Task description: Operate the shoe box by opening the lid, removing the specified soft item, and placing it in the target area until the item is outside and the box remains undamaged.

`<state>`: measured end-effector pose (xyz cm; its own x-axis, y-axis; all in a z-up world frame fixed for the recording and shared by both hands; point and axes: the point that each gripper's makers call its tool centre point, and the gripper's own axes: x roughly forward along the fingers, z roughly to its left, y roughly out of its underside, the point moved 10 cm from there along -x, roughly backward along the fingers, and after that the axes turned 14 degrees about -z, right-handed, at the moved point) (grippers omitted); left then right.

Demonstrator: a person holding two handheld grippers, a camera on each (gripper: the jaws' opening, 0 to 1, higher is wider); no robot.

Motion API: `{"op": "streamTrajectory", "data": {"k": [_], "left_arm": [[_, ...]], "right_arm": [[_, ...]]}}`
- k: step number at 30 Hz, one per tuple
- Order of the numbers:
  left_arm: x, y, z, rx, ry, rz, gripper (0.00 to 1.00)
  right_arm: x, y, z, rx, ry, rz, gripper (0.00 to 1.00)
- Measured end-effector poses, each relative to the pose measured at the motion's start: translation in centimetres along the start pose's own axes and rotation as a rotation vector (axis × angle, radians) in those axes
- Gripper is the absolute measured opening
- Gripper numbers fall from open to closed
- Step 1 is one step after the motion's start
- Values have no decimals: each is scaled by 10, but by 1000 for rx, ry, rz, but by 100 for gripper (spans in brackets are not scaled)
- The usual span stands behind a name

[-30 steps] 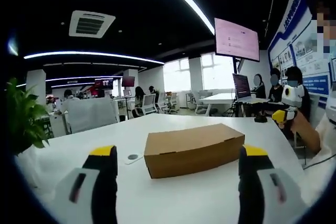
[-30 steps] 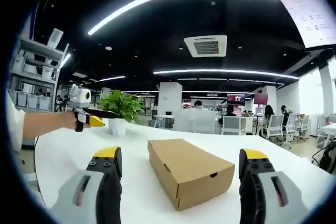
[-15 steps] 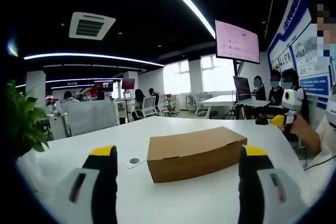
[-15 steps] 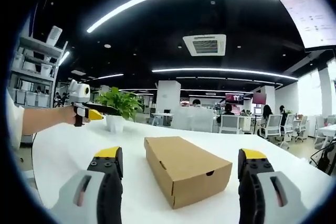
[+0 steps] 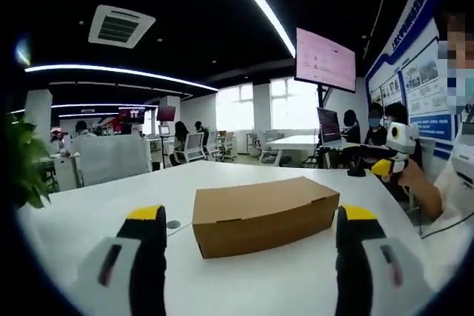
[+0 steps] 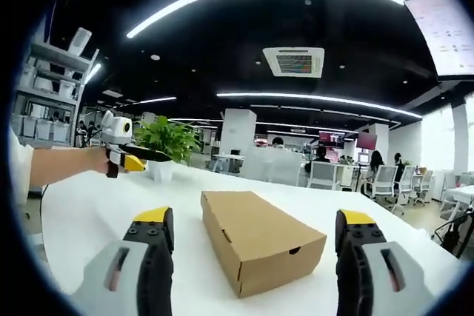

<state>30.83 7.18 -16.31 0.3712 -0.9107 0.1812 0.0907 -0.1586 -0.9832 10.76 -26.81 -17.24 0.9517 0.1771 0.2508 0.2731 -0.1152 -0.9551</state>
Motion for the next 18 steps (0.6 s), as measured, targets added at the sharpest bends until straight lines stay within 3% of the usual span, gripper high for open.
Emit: {"op": "streamTrajectory", "data": {"k": [1,7,10,14,18], "left_arm": [[0,0,1,0,-1,-2,98],[6,4,10,42,16,39,98],[11,5,14,97,38,58,89],[19,5,19,55,53,55,95],[26,1,23,61,59,62,96]], "right_arm": [[0,3,0,-16,7,35,90],[3,11,9,35,-19,13,90],[5,10,9,33,-5,-1,91],[9,3,3,43,37,-73,91],[21,-12,-8,-10,36,-84,91]]}}
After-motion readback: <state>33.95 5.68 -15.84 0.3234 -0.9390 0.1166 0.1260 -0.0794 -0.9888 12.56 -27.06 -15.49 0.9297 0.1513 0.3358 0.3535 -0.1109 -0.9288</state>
